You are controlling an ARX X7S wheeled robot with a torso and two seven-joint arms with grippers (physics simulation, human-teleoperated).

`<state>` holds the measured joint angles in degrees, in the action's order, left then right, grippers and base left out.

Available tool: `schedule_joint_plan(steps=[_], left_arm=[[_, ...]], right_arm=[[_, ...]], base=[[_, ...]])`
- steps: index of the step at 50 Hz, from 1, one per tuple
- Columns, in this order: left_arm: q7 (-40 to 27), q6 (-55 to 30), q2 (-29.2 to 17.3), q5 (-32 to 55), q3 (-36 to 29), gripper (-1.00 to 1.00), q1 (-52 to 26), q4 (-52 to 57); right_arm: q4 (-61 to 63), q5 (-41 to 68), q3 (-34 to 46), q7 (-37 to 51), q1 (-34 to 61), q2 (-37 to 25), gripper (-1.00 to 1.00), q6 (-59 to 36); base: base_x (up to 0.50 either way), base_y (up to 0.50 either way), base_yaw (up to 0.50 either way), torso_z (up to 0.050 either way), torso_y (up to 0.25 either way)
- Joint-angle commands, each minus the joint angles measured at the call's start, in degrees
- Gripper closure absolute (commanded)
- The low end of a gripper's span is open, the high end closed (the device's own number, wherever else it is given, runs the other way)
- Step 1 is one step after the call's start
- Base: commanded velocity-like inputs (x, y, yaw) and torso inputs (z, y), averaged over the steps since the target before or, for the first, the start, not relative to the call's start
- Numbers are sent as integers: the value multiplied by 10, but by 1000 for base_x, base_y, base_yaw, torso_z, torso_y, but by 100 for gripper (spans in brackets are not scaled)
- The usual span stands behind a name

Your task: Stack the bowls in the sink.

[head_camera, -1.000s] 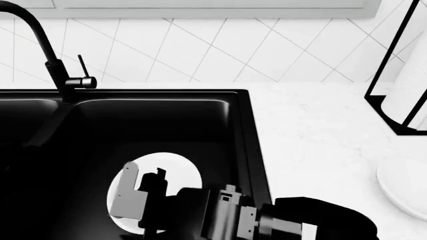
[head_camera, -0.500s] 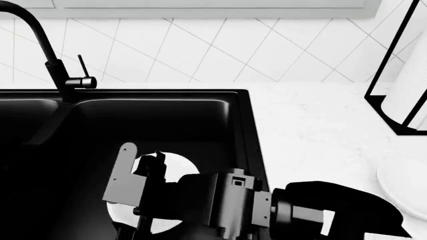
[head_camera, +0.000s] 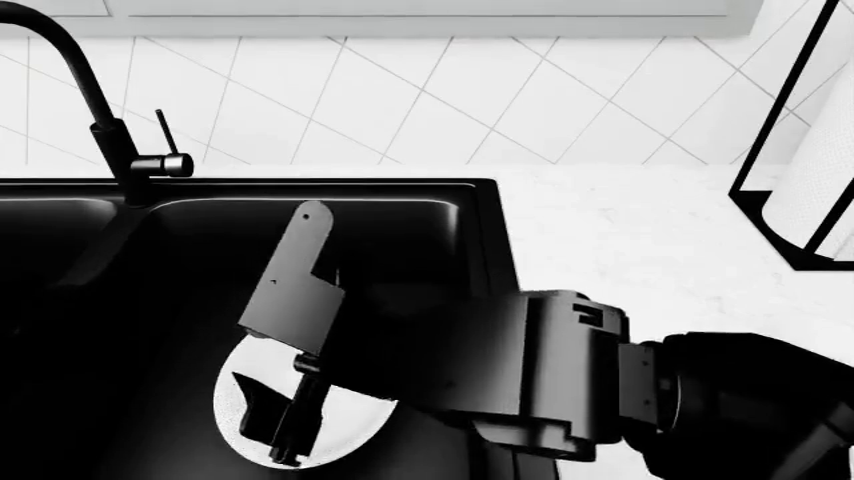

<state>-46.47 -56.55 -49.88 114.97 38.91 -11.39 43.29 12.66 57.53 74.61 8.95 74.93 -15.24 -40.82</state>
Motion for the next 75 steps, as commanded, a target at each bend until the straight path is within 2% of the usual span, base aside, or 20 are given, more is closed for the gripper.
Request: schedule_joint_plan(steps=[1, 27, 61, 75], left_arm=[[8, 2, 4, -5, -10, -100, -8, 1], [27, -3, 3, -28, -24, -100, -21, -11], [42, -7, 3, -46, -31, -100, -22, -14], [49, -7, 7, -53, -37, -100, -23, -17]], right_arm=[[43, 35, -37, 41, 8, -57, -100, -15], [120, 111, -113, 132, 24, -173, -100, -35], [219, 219, -161, 294, 13, -316, -100, -75], [235, 247, -165, 359, 6, -354, -100, -89]], base=[[0, 0, 0, 0, 0], [0, 0, 0, 0, 0], [0, 0, 0, 0, 0], [0, 0, 0, 0, 0]])
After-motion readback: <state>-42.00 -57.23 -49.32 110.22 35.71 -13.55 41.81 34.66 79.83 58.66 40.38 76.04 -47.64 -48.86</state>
